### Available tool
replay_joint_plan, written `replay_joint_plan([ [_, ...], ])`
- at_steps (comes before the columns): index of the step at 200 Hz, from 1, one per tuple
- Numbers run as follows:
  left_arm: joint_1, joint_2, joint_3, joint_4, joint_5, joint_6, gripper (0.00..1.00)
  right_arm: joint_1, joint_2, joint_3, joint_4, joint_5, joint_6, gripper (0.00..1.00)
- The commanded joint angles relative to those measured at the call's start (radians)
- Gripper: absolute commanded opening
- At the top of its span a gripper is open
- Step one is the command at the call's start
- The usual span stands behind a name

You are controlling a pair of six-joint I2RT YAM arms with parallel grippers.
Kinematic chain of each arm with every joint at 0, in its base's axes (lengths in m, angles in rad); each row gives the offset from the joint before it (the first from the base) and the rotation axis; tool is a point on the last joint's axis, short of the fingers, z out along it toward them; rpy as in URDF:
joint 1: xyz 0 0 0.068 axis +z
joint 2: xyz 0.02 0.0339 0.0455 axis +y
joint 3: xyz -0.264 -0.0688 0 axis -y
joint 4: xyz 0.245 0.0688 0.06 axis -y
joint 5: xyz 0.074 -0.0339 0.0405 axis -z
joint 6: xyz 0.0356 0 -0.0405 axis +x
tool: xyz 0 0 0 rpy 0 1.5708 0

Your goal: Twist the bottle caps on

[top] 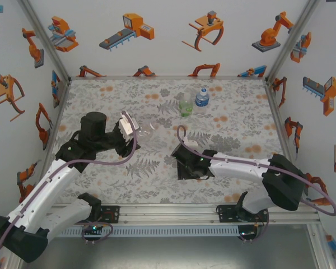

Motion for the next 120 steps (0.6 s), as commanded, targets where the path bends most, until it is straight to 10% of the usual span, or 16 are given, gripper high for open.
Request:
replay_joint_plan([
  [1, 0.004, 0.006, 0.009, 0.018, 0.035, -0.015, 0.00, 0.007, 0.013, 0.028, 0.011, 0.022, 0.007, 0.43],
  [120, 0.004, 0.013, 0.009, 0.018, 0.044, -0.006, 0.00, 0.008, -0.013, 0.051, -0.009, 0.032, 0.000, 0.39],
])
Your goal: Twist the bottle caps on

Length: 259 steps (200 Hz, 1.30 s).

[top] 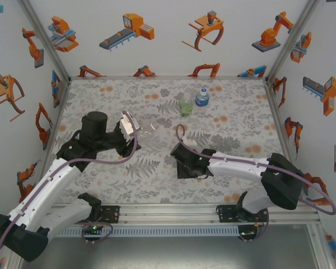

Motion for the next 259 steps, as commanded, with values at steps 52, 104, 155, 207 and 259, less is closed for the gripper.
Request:
replay_joint_plan([
  [52, 0.006, 0.006, 0.010, 0.017, 0.035, -0.005, 0.00, 0.008, -0.005, 0.026, -0.008, 0.027, -0.004, 0.39],
  [104, 0.006, 0.006, 0.009, 0.017, 0.037, -0.005, 0.00, 0.008, 0.026, 0.036, -0.007, 0.018, -0.005, 0.40],
  [155, 0.005, 0.009, 0.011, 0.017, 0.041, -0.006, 0.00, 0.008, 0.042, 0.038, -0.008, 0.014, -0.005, 0.41],
  [207, 0.007, 0.011, 0.011, 0.017, 0.043, -0.006, 0.00, 0.007, 0.055, 0.038, -0.016, 0.012, 0.000, 0.42],
  [259, 0.007, 0.016, 0.011, 0.016, 0.044, -0.005, 0.00, 0.007, 0.020, 0.075, -0.058, 0.039, -0.024, 0.43],
])
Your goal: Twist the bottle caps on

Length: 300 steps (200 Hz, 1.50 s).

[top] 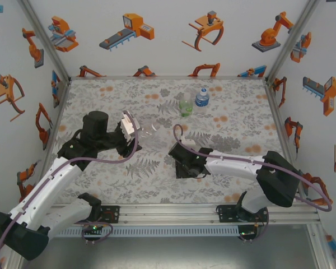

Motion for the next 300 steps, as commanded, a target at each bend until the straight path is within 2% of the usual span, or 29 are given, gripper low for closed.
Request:
replay_joint_plan([
  [1, 0.006, 0.002, 0.011, 0.016, 0.023, -0.005, 0.00, 0.007, -0.025, 0.044, -0.039, 0.036, -0.021, 0.43],
  [80, 0.007, 0.007, 0.011, 0.015, 0.030, -0.003, 0.00, 0.008, 0.008, 0.039, -0.059, 0.029, -0.011, 0.49],
  [217, 0.008, 0.007, 0.012, 0.014, 0.034, -0.006, 0.00, 0.007, 0.041, 0.034, -0.053, 0.020, -0.006, 0.49],
  [300, 0.008, 0.010, 0.013, 0.014, 0.036, -0.005, 0.00, 0.006, -0.009, 0.058, -0.097, 0.043, -0.015, 0.50],
])
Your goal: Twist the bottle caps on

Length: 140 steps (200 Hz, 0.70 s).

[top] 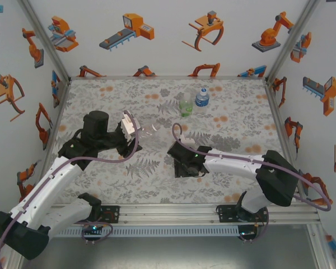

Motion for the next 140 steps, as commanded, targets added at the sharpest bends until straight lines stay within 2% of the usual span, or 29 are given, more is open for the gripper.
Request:
replay_joint_plan([
  [1, 0.007, 0.002, 0.012, 0.014, 0.027, -0.005, 0.00, 0.007, -0.018, 0.023, -0.041, 0.022, -0.004, 0.50],
  [87, 0.006, 0.004, 0.013, 0.015, 0.030, -0.006, 0.00, 0.006, -0.003, 0.021, -0.053, 0.026, 0.001, 0.53],
  [140, 0.006, 0.004, 0.013, 0.014, 0.031, -0.005, 0.00, 0.007, 0.014, 0.007, -0.023, 0.011, 0.003, 0.50],
])
